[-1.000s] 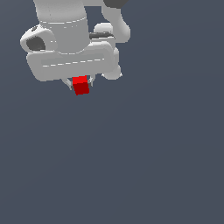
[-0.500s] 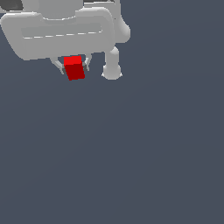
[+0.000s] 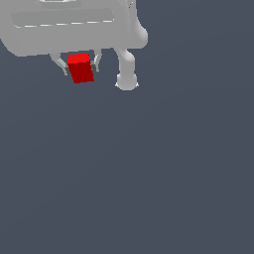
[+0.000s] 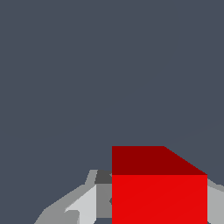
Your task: Pick up the red cube and move it to a goal position.
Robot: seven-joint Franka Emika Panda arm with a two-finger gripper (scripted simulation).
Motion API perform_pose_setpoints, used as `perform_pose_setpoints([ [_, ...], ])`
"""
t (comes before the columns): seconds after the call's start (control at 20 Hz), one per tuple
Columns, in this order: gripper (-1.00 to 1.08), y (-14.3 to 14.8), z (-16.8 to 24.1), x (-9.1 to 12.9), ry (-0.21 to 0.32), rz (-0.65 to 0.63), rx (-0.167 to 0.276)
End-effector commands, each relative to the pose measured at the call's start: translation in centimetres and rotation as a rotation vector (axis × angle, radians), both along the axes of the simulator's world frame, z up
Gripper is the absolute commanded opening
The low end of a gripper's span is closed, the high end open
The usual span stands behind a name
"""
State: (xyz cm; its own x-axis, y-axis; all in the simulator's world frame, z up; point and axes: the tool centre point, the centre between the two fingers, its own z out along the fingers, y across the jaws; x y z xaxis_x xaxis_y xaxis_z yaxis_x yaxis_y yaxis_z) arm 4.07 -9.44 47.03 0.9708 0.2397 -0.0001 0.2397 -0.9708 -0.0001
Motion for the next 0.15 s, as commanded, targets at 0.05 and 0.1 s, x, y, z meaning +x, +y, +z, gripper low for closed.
perform_pose_setpoints([
  [0.05,-1.00,-0.01,0.20,0.07,0.000,0.000,0.000],
  [0.1,-1.00,-0.01,0.19,0.08,0.000,0.000,0.000],
])
